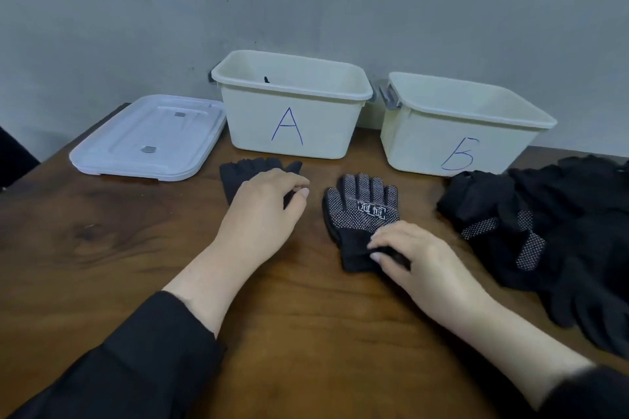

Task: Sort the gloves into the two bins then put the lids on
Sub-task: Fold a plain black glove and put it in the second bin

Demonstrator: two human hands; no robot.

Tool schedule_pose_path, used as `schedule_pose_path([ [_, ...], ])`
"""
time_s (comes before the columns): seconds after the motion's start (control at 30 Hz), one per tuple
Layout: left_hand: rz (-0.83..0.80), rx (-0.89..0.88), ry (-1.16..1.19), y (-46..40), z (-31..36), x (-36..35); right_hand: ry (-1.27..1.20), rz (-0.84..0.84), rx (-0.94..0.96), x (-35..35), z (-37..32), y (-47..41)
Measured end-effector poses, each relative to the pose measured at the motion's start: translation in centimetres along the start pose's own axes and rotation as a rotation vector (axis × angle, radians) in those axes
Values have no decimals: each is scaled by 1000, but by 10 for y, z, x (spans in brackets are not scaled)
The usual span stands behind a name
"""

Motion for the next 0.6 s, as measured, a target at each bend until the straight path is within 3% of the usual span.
schedule_pose_path([
  [0.33, -349, -215, -87, 27, 33, -46, -70, 20, -11, -5, 6, 10],
  [0.6, -405, -253, -72, 32, 33, -47, -82, -207, 3, 0, 27, 14],
])
Point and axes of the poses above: each hand's wrist, its own y-axis away from the middle knuckle, its own x-axis out of the back of the hand, z = x × y, the point moved 7 cm from there along -y, towards the middle knuckle, and after that the axes turned 14 degrees about z, right-handed, at the moved point
